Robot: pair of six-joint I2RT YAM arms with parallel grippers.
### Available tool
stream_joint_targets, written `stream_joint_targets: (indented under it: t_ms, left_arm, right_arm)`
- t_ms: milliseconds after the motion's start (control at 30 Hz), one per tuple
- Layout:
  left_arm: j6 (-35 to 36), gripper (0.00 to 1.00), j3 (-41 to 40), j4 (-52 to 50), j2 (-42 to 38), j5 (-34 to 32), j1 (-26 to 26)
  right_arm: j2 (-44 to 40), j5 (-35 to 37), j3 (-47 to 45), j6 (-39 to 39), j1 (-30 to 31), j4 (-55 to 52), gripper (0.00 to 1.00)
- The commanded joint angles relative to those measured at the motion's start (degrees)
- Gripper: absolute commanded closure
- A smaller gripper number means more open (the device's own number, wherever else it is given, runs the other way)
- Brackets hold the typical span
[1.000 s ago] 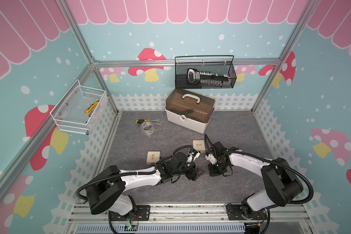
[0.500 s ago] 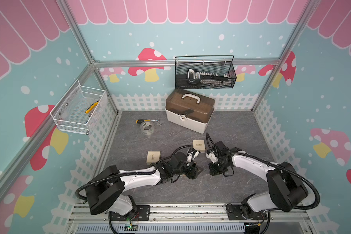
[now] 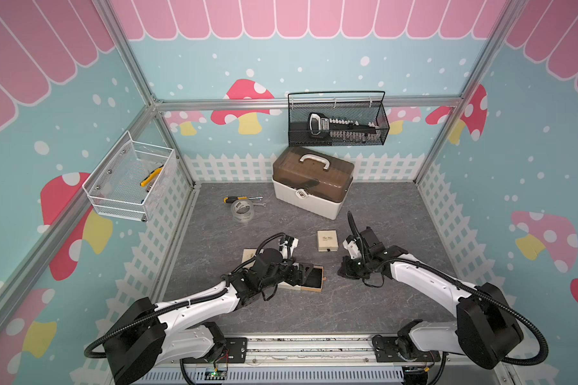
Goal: Place the earrings into the drawer-style jewelry box
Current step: Pick up the earring from the center of the board, then insert the earring into the inner lining.
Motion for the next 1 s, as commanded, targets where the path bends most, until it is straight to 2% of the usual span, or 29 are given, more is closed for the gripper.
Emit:
stream_joint_targets:
  t_ms: [0, 167, 500, 700, 967]
  left_arm:
    - [-4.51, 0.22, -3.61, -0.99, -3.28, 3.69, 3.92]
    - [-6.38, 0.24, -7.44, 3.38, -4.15, 9.67, 8.0]
    - [-3.22, 0.28, -8.86, 8.42, -0.02, 11.02, 8.11]
    - [-0.55, 0.27, -8.18, 6.45, 0.54, 12.37, 8.09]
    - [-1.65, 0.28, -8.18, 9.23, 3.1, 14.56, 8.03]
  right_arm:
    - [0.11, -4.79, 0.31, 9.01, 2.08, 8.9, 1.0]
    - [3.96, -4.51, 2.72, 14.26, 4.98, 11.28, 1.0]
    - [10.9, -3.88, 2.87, 27.73, 8.92, 23.32, 1.0]
    - [13.84, -3.86, 3.82, 29.87, 9.08, 24.04, 1.0]
    - [16.59, -5.29, 3.82, 31.45, 9.24, 26.25, 1.0]
